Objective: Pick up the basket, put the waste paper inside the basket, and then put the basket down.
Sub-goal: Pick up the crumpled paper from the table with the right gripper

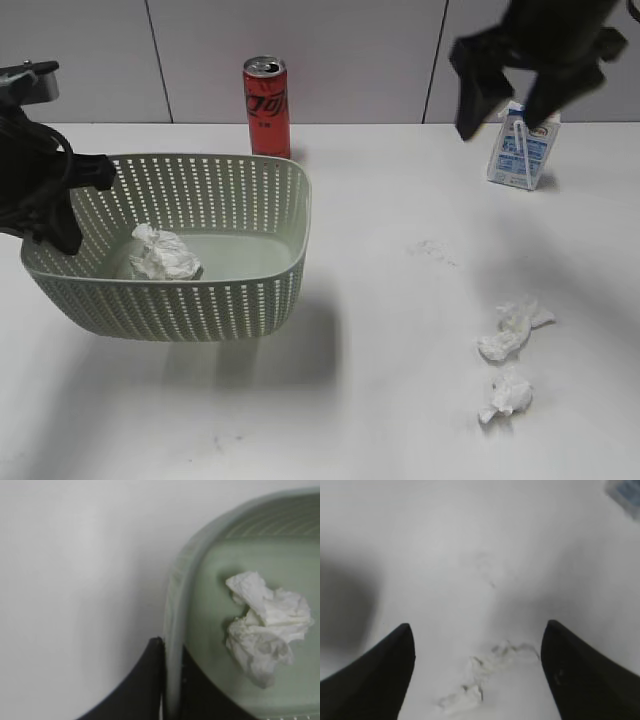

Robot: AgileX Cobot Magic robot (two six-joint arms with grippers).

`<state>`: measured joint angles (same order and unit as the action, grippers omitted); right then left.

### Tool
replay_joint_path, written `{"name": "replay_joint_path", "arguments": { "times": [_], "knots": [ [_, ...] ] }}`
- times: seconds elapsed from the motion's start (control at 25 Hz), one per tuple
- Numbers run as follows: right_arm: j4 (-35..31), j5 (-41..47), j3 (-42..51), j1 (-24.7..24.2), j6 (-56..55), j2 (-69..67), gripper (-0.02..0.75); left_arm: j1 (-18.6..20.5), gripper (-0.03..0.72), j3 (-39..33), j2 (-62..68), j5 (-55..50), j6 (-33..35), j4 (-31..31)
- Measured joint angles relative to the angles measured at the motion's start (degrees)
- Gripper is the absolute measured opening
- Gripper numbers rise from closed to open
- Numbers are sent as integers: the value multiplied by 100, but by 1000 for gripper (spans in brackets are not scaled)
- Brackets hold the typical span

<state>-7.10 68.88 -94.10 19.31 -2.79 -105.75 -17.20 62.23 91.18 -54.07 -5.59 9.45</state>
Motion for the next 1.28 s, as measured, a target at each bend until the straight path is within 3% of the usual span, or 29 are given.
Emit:
{"name": "replay_joint_path", "arguments": {
  "times": [0.12, 0.36, 0.48, 0.72, 0.88, 1.08, 1.28],
  "knots": [
    [46, -309, 1441, -202, -382, 386, 592, 0, 6, 0, 0, 37, 0, 5],
    [10, -2345, 3691, -221, -1763, 478, 592, 0, 6, 0, 0, 43, 0, 11],
    [8, -3059, 4117, -228, -2011, 297, 591, 0, 6, 0, 0, 43, 0, 20],
    [-4, -3691, 4178, -228, -2104, -156, 537, 0, 6, 0, 0, 43, 0, 20],
    [23, -3743, 4173, -228, -2116, -230, 419, 0, 6, 0, 0, 43, 0, 20],
    [-2, -3729, 4043, -197, -1859, -92, 55, 0, 6, 0, 0, 38, 0, 20],
    [-79, -3537, 3101, 249, -1124, 752, 14, 0, 6, 0, 0, 29, 0, 20]
  ]
}}
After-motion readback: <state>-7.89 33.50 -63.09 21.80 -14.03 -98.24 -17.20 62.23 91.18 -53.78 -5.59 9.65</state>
